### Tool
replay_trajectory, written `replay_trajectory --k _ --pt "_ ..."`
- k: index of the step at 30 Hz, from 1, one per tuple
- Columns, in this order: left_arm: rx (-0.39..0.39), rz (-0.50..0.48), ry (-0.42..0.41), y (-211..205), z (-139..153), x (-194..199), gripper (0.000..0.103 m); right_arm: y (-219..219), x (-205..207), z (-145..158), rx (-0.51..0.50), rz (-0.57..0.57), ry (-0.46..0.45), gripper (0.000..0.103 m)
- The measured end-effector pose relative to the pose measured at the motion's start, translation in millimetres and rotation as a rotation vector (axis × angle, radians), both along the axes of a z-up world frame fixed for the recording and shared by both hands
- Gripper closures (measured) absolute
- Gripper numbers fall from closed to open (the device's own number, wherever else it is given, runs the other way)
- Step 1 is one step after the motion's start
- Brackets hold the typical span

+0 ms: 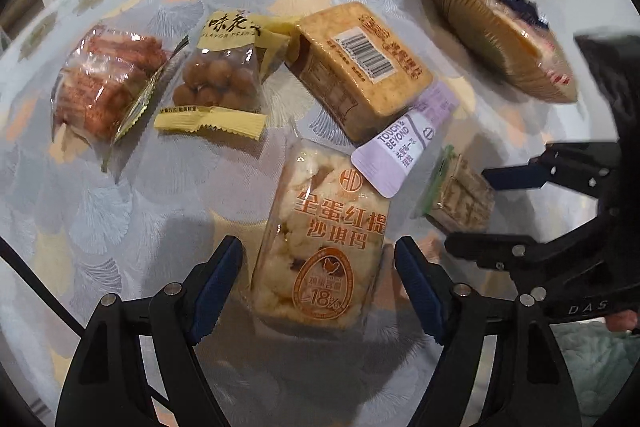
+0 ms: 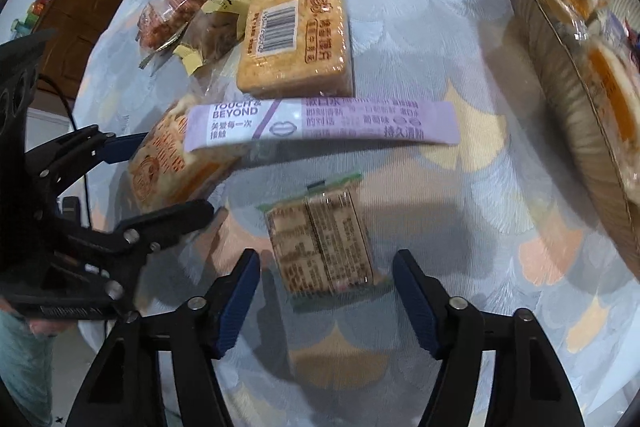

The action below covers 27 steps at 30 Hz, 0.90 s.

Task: Organize snacks
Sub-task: 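Grasp the clear green-label biscuit packet with the right gripper while the left grasps another square bread packet, then carry both held packets over the brown glass bowl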

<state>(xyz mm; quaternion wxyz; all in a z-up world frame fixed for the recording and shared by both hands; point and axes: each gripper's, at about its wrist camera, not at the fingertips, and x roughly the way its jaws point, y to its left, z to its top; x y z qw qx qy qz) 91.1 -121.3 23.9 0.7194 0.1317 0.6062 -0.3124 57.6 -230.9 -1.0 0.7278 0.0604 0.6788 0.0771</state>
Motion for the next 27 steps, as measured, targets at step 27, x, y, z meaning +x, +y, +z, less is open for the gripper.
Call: replay_trajectory --k 27 --pt "-0.082 0.188 -0.108 1.7 68.1 -59.5 0.06 -45.2 -51.6 59.2 0.061 0.018 -0.063 0.055"
